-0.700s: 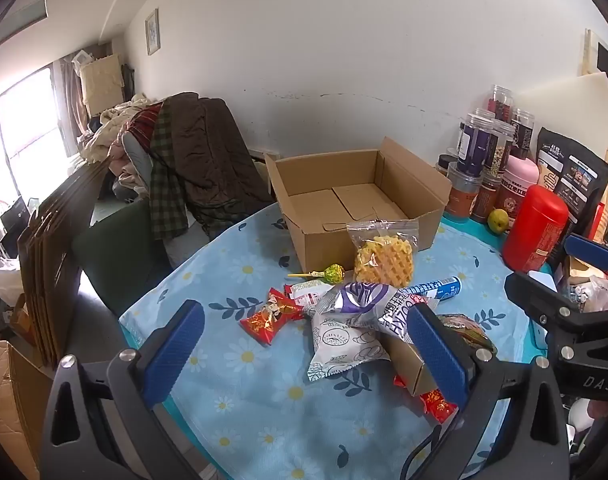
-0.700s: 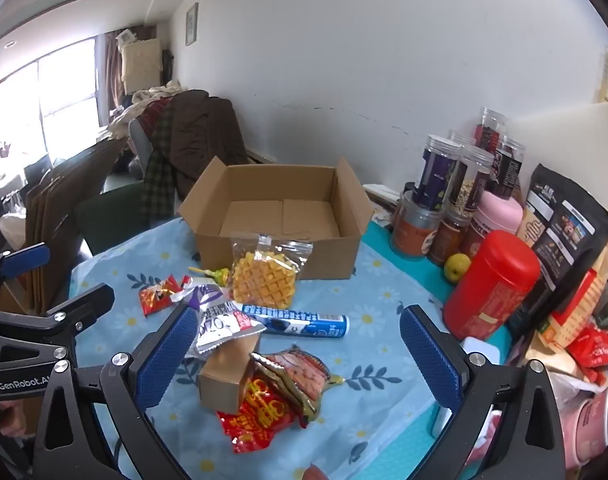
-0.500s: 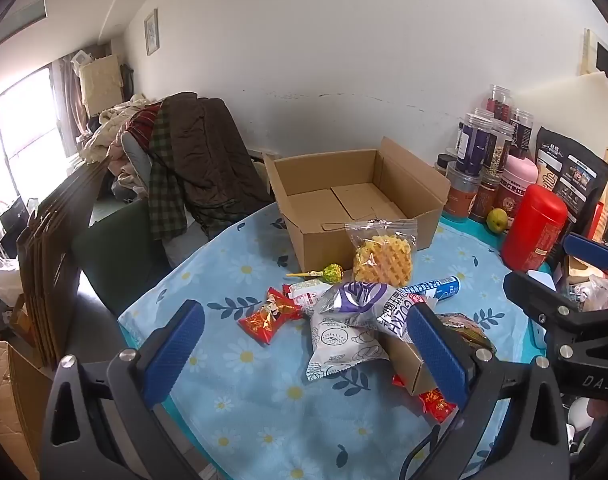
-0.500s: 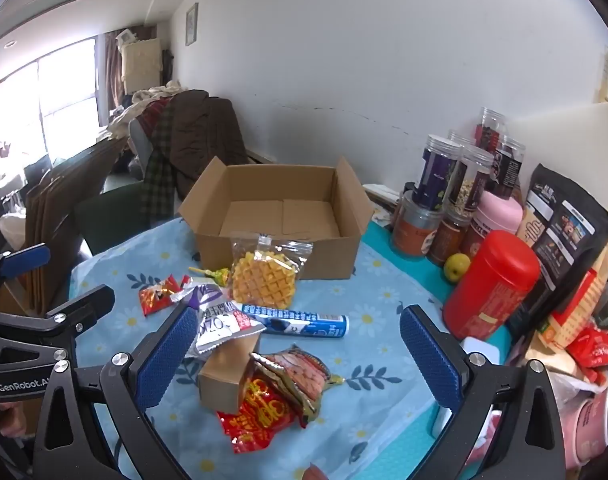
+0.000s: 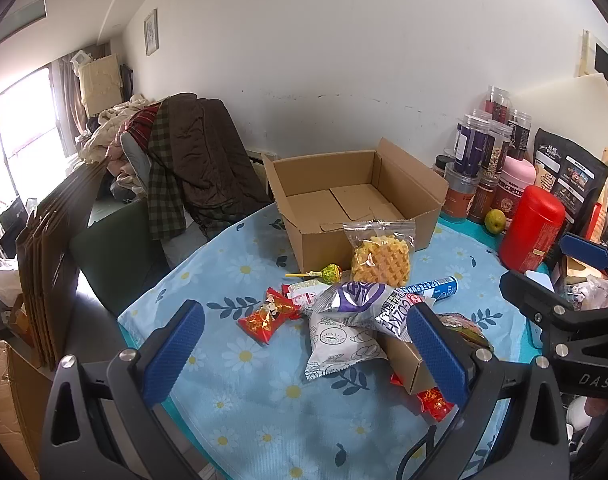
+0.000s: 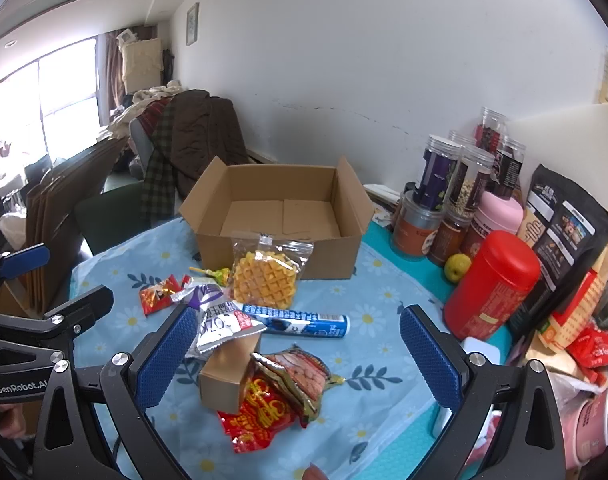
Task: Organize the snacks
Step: 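Move both tools toward the snack pile on the table, then grasp the white printed pastry bag with the left tool while the right tool grasps the gold box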
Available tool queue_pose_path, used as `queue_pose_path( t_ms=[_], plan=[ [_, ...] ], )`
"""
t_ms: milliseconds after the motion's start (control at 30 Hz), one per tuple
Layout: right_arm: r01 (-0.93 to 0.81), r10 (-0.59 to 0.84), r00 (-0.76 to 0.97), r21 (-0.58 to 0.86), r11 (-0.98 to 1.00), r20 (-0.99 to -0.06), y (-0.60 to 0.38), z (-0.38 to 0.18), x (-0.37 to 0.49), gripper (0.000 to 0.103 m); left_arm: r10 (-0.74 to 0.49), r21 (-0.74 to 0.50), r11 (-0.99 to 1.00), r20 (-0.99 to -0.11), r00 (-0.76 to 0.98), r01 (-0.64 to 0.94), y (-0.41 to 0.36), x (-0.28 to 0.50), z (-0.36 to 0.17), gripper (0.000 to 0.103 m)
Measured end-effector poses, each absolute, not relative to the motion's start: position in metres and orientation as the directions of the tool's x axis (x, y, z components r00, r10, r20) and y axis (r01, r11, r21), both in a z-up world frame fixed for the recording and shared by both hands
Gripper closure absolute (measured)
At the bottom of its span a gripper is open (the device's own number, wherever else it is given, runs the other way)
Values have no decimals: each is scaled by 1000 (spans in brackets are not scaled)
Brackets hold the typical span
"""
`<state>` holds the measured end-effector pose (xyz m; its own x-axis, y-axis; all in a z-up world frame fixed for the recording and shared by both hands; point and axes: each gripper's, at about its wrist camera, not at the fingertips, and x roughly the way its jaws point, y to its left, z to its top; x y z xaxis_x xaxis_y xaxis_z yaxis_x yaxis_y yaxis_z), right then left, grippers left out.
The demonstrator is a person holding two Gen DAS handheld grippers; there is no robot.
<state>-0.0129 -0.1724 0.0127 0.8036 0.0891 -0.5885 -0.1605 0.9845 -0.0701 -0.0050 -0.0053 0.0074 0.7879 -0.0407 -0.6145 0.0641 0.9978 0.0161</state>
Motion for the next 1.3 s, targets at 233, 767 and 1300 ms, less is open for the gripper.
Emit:
queue_pose_path(
  t_ms=[233,767,1300],
  plan=[
    [-157,89,807,-68,985,-584,-172,14,-13,0,-67,-1,997,-611,789,84,-5,-7,11,0],
    [-155,104,825,-46,987,-555,-167,18,-18,0,-106,-31,994,-593,798,109,18,-3,4,0],
    [-162,110,798,-35,986,-592,-137,-18,-16,7,-208,-78,975,-653,728,209,43,18,-41,0]
  ],
)
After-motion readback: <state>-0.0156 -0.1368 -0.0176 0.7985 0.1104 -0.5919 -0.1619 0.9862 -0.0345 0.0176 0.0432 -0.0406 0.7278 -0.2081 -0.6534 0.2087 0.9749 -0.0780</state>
